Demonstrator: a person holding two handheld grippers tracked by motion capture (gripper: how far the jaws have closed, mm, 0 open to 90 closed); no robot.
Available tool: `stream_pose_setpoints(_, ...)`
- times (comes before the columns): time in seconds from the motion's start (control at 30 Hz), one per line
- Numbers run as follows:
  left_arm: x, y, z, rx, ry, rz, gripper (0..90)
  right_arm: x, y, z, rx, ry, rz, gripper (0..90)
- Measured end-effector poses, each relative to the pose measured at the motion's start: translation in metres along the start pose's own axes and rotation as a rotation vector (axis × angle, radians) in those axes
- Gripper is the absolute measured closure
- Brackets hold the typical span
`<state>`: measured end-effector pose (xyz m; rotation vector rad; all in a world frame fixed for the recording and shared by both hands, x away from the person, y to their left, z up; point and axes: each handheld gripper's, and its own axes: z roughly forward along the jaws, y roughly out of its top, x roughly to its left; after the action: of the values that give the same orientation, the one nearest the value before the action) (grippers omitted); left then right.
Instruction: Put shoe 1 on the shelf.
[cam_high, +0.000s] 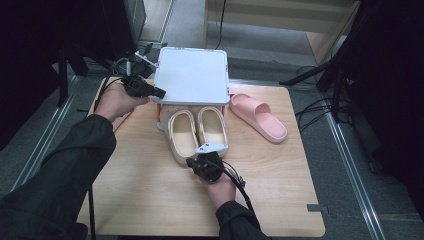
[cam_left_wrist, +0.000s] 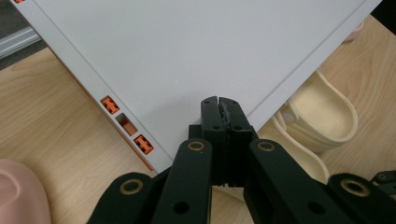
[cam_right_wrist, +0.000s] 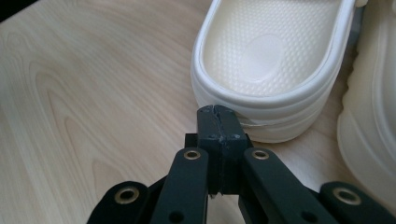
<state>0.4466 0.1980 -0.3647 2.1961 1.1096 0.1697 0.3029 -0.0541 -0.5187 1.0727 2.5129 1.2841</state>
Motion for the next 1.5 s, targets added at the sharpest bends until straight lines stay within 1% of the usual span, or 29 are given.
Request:
stream_pose_setpoints(0.07,0.0,0.0,0.0,-0.005,-0.005,-0.008,89.5,0.001,0.005,0.004,-0.015,-0.011,0.005,90.0)
stream_pose_setpoints(0.1,0.0,0.0,0.0,-0.004,-0.006,-0.008,89.5,0.001,0.009,0.006,-0.02,-0.01,0.002,90.0)
stream_pose_setpoints(0.13,0.0,0.0,0.001,-0.004,-0.009,-0.012,89.5,0.001,0.013,0.008,-0.019,-0.021,-0.006,90.0)
stream_pose_setpoints(0.17,0.0,0.0,0.001,-0.004,-0.009,-0.012,89.5,0.001,0.013,0.008,-0.019,-0.021,-0.006,90.0)
stream_pose_setpoints(0.2,0.001,0.0,0.0,0.0,-0.007,-0.012,89.5,0.001,0.022,0.013,-0.013,-0.044,-0.043,90.0)
stream_pose_setpoints(0.3,0.0,0.0,0.0,-0.001,-0.007,-0.012,89.5,-0.003,0.035,0.023,0.019,-0.068,-0.05,90.0)
stream_pose_setpoints(0.33,0.0,0.0,0.0,-0.001,-0.007,-0.013,89.5,-0.005,0.038,0.027,0.022,-0.074,-0.046,90.0)
stream_pose_setpoints(0.4,0.0,0.0,0.0,0.0,-0.008,-0.016,89.5,-0.01,0.044,0.033,0.007,-0.042,-0.021,90.0)
stream_pose_setpoints(0.43,0.001,0.0,0.0,0.0,-0.011,-0.014,89.5,-0.01,0.048,0.036,0.015,-0.043,-0.015,90.0)
stream_pose_setpoints(0.47,0.001,0.0,0.0,-0.002,-0.013,-0.017,89.5,-0.009,0.051,0.039,0.022,-0.062,-0.019,90.0)
stream_pose_setpoints(0.5,0.001,0.0,0.0,-0.002,-0.013,-0.017,89.5,-0.009,0.053,0.042,0.02,-0.066,-0.03,90.0)
stream_pose_setpoints(0.63,0.001,0.0,0.0,-0.002,-0.014,-0.015,89.5,-0.015,0.062,0.052,-0.002,-0.074,0.006,90.0)
stream_pose_setpoints(0.67,0.001,-0.001,0.0,-0.005,-0.013,-0.014,89.5,-0.017,0.065,0.055,0.0,-0.08,0.023,90.0)
stream_pose_setpoints(0.7,0.001,-0.001,0.0,-0.005,-0.013,-0.014,89.5,-0.017,0.065,0.055,0.0,-0.08,0.023,90.0)
stream_pose_setpoints(0.73,0.001,-0.001,0.0,-0.011,-0.013,-0.009,89.5,-0.022,0.069,0.059,-0.014,-0.072,0.05,90.0)
stream_pose_setpoints(0.77,0.001,-0.001,0.0,-0.011,-0.013,-0.009,89.5,-0.022,0.069,0.059,-0.014,-0.072,0.05,90.0)
stream_pose_setpoints(0.8,0.001,-0.001,0.0,-0.009,-0.008,-0.005,89.5,-0.024,0.076,0.062,0.0,-0.091,0.075,90.0)
stream_pose_setpoints(0.9,0.001,-0.001,0.0,-0.008,-0.013,-0.007,89.5,-0.026,0.083,0.067,0.013,-0.114,0.051,90.0)
stream_pose_setpoints(0.93,0.001,-0.001,0.0,-0.009,-0.012,-0.009,89.5,-0.027,0.085,0.068,0.015,-0.116,0.052,90.0)
stream_pose_setpoints(1.0,0.001,-0.001,0.0,-0.01,-0.012,-0.011,89.5,-0.03,0.087,0.071,0.01,-0.118,0.076,90.0)
stream_pose_setpoints(1.03,0.002,-0.001,0.0,-0.011,-0.013,-0.013,89.5,-0.03,0.087,0.072,0.009,-0.119,0.076,90.0)
stream_pose_setpoints(1.17,0.002,-0.002,0.0,-0.014,-0.015,-0.012,89.5,-0.028,0.087,0.07,0.012,-0.119,0.056,90.0)
stream_pose_setpoints(1.2,0.002,-0.001,0.0,-0.015,-0.016,-0.014,89.5,-0.026,0.085,0.065,0.009,-0.1,0.06,90.0)
stream_pose_setpoints(1.23,0.001,-0.001,0.0,-0.016,-0.015,-0.017,89.5,-0.025,0.085,0.062,0.0,-0.09,0.052,90.0)
stream_pose_setpoints(1.3,0.002,-0.001,0.0,-0.013,-0.014,-0.015,89.5,-0.024,0.084,0.059,-0.009,-0.083,0.05,90.0)
stream_pose_setpoints(1.33,0.002,-0.001,0.0,-0.013,-0.014,-0.018,89.5,-0.022,0.081,0.05,-0.024,-0.064,0.059,90.0)
stream_pose_setpoints(1.4,0.002,-0.001,0.0,-0.013,-0.014,-0.02,89.5,-0.018,0.076,0.04,-0.038,-0.043,0.062,90.0)
stream_pose_setpoints(1.43,0.002,-0.001,0.0,-0.013,-0.014,-0.02,89.5,-0.016,0.073,0.034,-0.048,-0.024,0.075,90.0)
stream_pose_setpoints(1.5,0.002,-0.001,0.0,-0.013,-0.015,-0.023,89.5,-0.011,0.065,0.023,-0.064,-0.007,0.078,90.0)
